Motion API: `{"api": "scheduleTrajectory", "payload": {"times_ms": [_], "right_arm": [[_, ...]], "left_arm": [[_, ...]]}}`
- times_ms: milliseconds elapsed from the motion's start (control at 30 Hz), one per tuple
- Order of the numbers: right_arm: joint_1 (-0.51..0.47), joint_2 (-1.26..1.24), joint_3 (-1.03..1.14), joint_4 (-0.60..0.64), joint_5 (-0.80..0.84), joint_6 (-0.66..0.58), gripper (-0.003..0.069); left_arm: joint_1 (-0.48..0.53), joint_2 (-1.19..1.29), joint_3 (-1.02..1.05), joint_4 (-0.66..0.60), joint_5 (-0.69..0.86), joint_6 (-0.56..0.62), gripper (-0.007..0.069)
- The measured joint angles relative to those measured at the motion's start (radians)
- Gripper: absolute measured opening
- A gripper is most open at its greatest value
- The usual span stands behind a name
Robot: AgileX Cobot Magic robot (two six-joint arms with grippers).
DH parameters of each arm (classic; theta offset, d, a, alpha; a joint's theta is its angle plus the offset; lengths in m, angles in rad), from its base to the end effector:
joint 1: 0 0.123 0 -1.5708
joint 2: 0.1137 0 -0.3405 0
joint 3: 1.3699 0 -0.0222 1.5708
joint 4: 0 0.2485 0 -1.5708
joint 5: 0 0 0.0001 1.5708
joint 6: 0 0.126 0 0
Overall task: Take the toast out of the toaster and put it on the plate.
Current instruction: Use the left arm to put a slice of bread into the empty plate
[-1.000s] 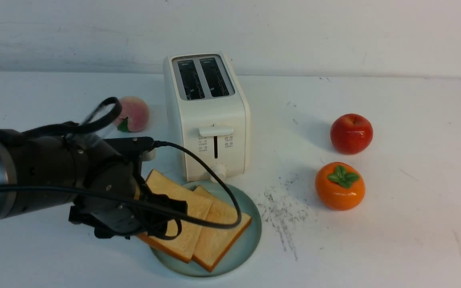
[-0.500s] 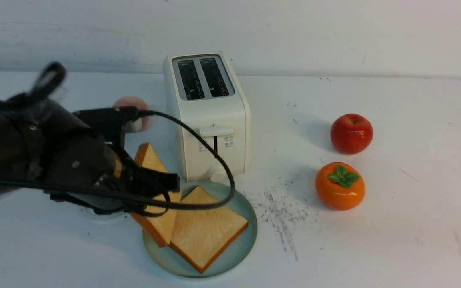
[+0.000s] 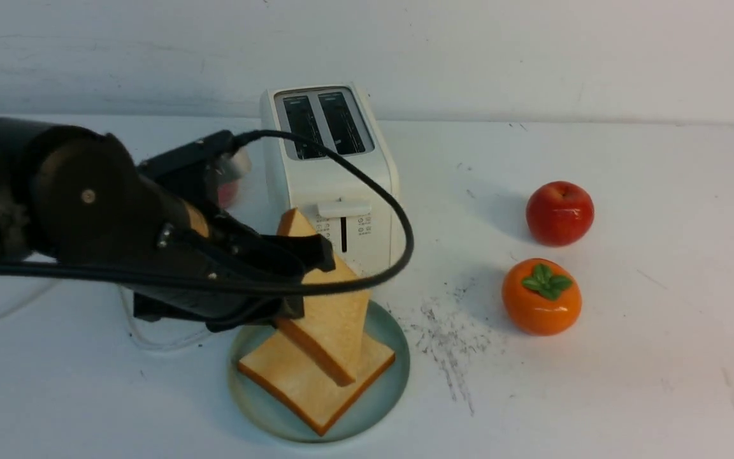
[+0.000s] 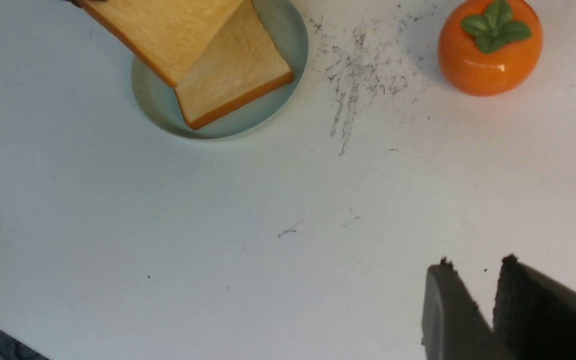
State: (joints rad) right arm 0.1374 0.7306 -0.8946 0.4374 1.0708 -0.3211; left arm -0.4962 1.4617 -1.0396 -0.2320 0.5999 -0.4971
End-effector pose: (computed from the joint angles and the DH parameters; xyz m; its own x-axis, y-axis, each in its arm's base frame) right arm 0.0851 0.0591 0.3787 -0.6518 -0.1842 -0.7356 -0.4575 0.8692 0.1877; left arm 0.2727 -0.1662 0.3032 -0.8849 -0.2384 -0.4002 -0.0286 0.8853 -0.4642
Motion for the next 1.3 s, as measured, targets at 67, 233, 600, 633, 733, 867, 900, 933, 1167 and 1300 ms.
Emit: {"api": "scheduleTrajectory", "payload": {"times_ms": [67, 233, 600, 633, 733, 867, 900, 933, 1167, 1300], "right_arm": [[0.000, 0.000, 0.000, 0.000, 0.000, 0.000, 0.0157], [0.000, 0.000, 0.000, 0.000, 0.006, 0.000, 0.0158], [0.000, 0.000, 0.000, 0.002, 0.008, 0.000, 0.0161], [0.000, 0.000, 0.000, 0.004, 0.009, 0.000, 0.0161], [0.000, 0.000, 0.000, 0.004, 0.009, 0.000, 0.0161], [0.000, 0.000, 0.000, 0.004, 0.009, 0.000, 0.0161], [0.000, 0.000, 0.000, 0.004, 0.009, 0.000, 0.0161], [0.000, 0.000, 0.000, 0.004, 0.009, 0.000, 0.0161], [0.000, 0.000, 0.000, 0.004, 0.011, 0.000, 0.0163], [0.000, -0.018, 0.000, 0.004, 0.034, 0.000, 0.0164]], "left_arm": [[0.000, 0.042, 0.000, -0.010, -0.021, 0.019, 0.0106], [0.000, 0.140, 0.000, -0.017, -0.052, 0.035, 0.0106], [0.000, 0.205, -0.006, 0.010, -0.063, 0.036, 0.0204], [0.000, 0.205, -0.006, 0.024, -0.062, 0.036, 0.0238], [0.000, 0.205, -0.006, 0.073, -0.051, 0.037, 0.0348], [0.000, 0.207, -0.006, 0.140, -0.017, 0.038, 0.0442], [0.000, 0.207, -0.006, 0.184, 0.000, 0.038, 0.0486], [0.000, 0.207, -0.006, 0.189, 0.004, 0.038, 0.0490], [0.000, 0.207, -0.011, 0.277, 0.078, 0.017, 0.0532], [0.000, 0.207, -0.091, 0.280, 0.202, -0.022, 0.0449]]}}
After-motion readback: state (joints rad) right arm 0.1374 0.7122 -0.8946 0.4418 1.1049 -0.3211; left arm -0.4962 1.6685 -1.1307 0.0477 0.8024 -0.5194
